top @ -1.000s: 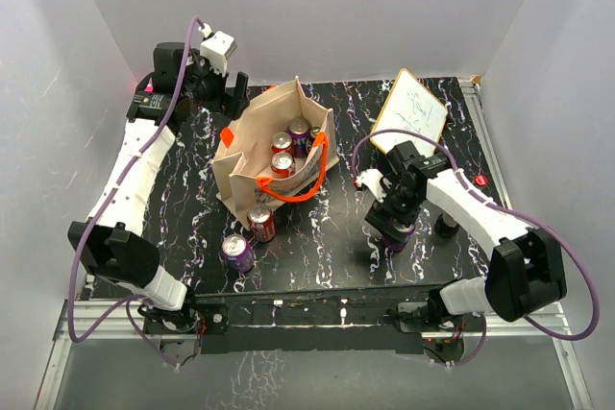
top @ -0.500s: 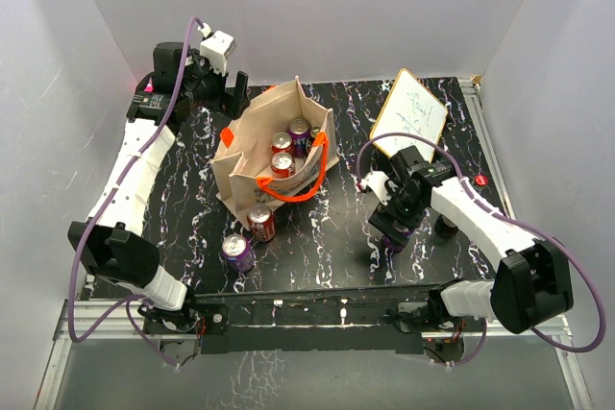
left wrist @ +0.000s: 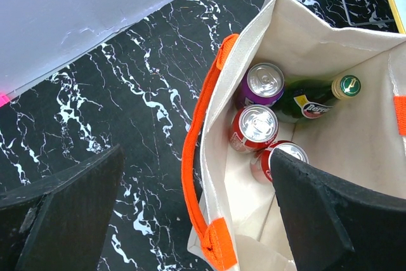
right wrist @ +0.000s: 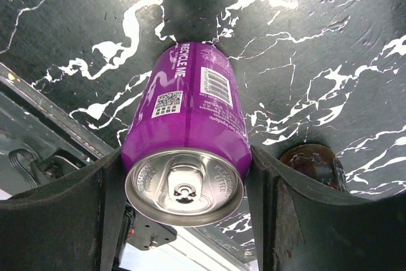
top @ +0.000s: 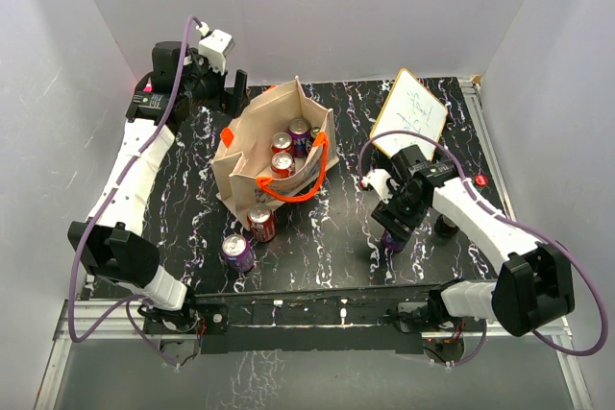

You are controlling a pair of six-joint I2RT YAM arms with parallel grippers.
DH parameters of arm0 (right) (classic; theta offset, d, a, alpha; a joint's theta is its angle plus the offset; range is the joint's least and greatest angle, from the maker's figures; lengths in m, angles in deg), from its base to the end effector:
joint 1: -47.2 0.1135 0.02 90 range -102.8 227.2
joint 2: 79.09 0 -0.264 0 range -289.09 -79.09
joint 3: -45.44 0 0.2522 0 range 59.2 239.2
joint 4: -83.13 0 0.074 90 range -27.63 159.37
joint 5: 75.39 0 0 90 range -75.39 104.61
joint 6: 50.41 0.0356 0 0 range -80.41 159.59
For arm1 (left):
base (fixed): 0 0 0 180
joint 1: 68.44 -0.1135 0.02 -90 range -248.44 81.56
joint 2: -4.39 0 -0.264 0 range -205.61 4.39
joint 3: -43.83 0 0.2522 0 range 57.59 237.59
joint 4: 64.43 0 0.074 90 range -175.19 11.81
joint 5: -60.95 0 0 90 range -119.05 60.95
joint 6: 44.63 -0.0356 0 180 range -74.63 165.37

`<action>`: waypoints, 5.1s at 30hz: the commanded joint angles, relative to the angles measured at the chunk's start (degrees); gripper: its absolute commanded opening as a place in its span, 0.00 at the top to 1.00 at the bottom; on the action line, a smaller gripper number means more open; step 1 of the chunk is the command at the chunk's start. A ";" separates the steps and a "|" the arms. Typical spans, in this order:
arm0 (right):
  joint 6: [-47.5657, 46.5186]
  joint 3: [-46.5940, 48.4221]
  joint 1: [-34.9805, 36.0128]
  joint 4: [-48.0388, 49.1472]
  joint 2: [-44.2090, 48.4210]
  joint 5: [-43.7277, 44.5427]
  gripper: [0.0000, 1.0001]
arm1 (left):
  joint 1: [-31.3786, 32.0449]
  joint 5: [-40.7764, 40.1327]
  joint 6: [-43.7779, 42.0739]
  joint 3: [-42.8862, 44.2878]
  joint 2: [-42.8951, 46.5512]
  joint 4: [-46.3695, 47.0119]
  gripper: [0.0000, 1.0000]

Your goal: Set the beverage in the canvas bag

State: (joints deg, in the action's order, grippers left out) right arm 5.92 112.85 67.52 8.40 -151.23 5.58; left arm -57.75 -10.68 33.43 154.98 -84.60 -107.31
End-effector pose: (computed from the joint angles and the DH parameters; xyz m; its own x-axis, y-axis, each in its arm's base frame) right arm 0.1953 0.0783 0.2367 -0.5622 -0.7921 -0.2378 -0.8190 0.5732 0.0270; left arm 0.3416 -0.0759 0.4345 -0.2438 0.2458 -0.9382 0.5275 0.8453 0.0844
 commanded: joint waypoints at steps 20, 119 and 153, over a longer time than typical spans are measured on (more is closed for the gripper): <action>12.71 45.42 4.64 8.33 -8.00 -10.71 0.92 | -2.18 1.21 2.65 -7.80 7.89 -12.67 0.03; 18.11 70.61 13.73 11.23 -40.59 -24.57 0.92 | -2.96 13.61 -14.60 -8.20 0.79 -32.38 0.15; 19.80 78.08 22.20 15.00 -52.26 -16.63 0.92 | -7.80 17.16 -5.67 -11.04 5.84 -26.22 0.03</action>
State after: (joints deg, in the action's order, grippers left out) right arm 24.32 186.40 89.00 16.10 -204.76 -11.23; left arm -64.59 3.63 26.19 144.70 -81.65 -133.69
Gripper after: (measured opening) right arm 0.678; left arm 0.970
